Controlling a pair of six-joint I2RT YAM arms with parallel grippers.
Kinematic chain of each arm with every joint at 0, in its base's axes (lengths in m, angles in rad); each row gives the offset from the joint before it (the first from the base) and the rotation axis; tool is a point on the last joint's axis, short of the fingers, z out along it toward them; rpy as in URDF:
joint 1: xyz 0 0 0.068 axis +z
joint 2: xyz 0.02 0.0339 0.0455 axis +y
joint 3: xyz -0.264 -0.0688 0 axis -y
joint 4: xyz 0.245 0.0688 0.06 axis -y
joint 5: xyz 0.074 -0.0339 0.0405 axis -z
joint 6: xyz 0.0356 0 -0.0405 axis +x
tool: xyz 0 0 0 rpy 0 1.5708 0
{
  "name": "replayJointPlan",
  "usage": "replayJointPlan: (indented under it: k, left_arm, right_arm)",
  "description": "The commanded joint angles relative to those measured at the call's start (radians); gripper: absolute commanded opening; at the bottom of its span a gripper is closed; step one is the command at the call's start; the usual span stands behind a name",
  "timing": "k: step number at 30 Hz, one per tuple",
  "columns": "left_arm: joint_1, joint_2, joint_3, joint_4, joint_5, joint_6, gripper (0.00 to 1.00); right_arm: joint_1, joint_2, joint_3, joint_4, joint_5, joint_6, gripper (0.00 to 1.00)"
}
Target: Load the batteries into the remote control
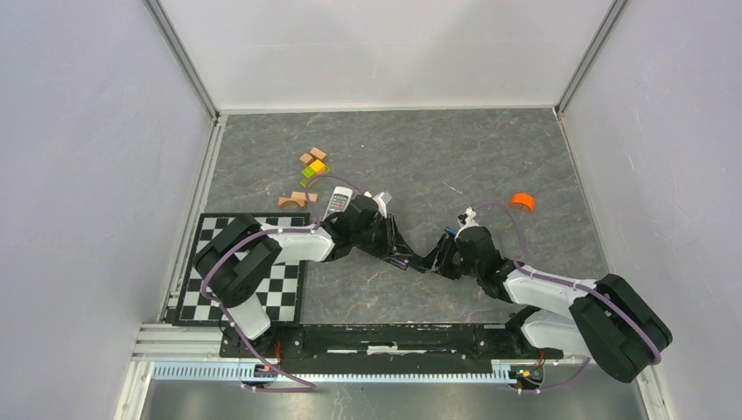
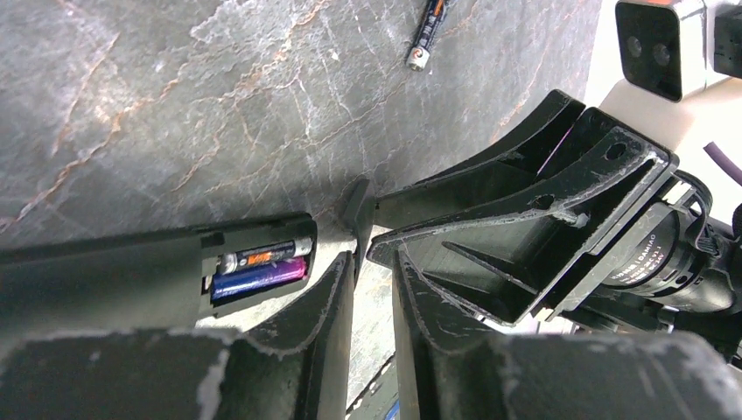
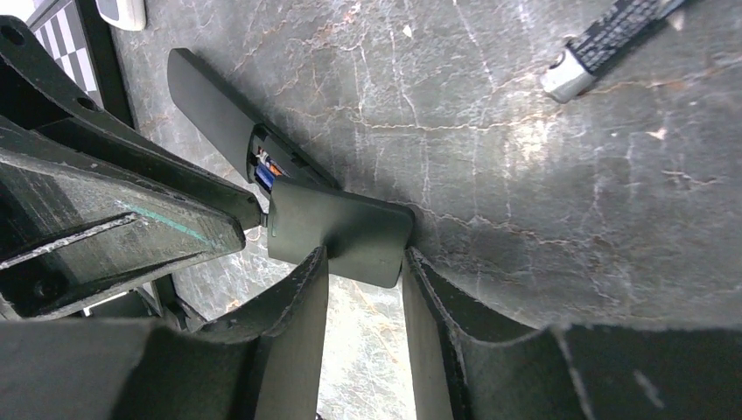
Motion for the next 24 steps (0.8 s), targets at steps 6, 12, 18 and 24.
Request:
replayJointPlan:
  k: [6, 12, 18, 24]
  left_arm:
    - [-0.009, -0.095, -0.037, -0.087, -0.084, 0.072, 0.31]
    - [0.011, -0.104, -0.039, -0.128, -0.132, 0.107, 0.34]
    - [0.049, -0.117, -0.031, -0.156, -0.162, 0.138, 0.37]
    - [0.079, -0.152, -0.016, -0.193, -0.178, 0.171, 0.41]
  right_arm:
    - [0.065, 0.066, 0.019, 0.126, 0.011, 0.052, 0.41]
    - [0.094, 0.114, 0.033, 0.166, 0.029, 0.057, 0.41]
    - [0.107, 0.097, 0.045, 0.148, 0.073, 0.027, 0.41]
    - [0.107, 0.057, 0.049, 0.101, 0.112, -0.003, 0.44]
